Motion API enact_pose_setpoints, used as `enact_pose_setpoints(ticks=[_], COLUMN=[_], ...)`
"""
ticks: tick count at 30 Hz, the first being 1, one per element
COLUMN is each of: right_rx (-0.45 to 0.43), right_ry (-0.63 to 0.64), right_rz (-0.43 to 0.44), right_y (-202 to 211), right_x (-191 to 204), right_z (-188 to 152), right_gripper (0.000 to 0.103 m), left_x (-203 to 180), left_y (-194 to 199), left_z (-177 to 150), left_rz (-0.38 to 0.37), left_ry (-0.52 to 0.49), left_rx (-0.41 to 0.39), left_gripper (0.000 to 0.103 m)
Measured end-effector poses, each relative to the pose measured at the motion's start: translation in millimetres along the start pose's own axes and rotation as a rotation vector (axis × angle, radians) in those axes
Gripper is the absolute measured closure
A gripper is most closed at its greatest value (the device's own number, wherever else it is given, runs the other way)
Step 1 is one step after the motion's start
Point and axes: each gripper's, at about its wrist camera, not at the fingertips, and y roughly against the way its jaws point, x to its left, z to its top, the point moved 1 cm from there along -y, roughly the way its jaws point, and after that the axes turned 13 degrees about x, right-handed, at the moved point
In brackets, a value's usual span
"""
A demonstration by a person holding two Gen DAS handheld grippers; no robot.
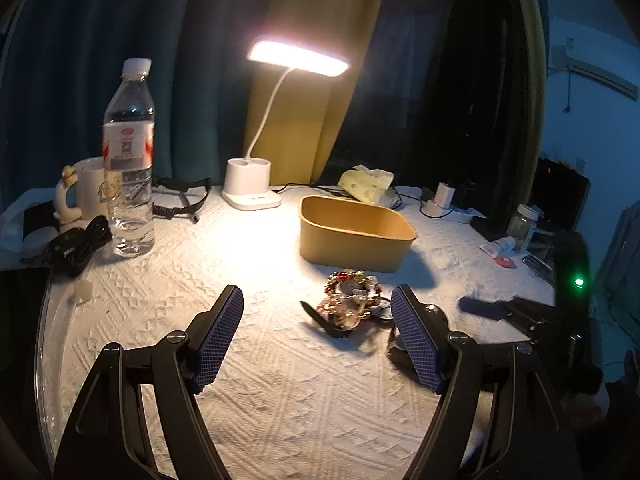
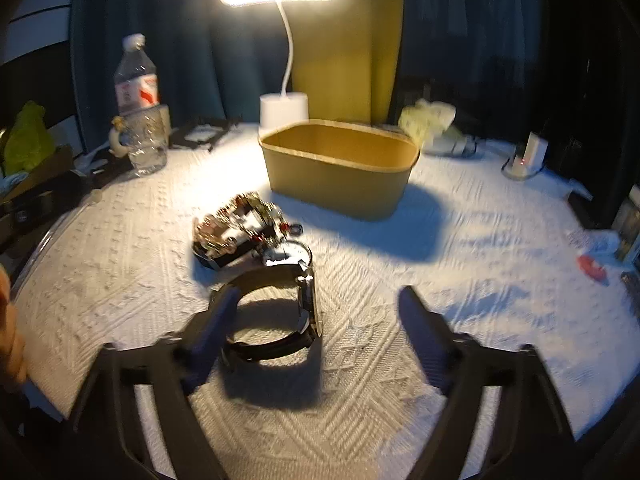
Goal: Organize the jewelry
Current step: 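Grasp the brown leather-strap wristwatch with the right gripper and lift it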
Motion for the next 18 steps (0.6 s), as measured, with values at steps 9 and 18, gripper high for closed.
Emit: enact_pose_setpoints(ticks=[9, 18], right_rx=[0.041, 0.001], right_ry=[-0.011, -0.05], right_rz=[0.079, 0.102], right_y=[-13.5, -3.8], right_x=[-3.0, -21.4], right_z=[2.7, 12.3], right_gripper=[0.091, 0.092], left_x=[9.7, -5.1], left_y=[-13.2, -38.6], left_z=[1.4, 12.7], left_rz=[-0.003, 0.002], left_ry=[0.014, -0.034], left_rx=[0.039, 0.11], left_gripper=[0.024, 0.024])
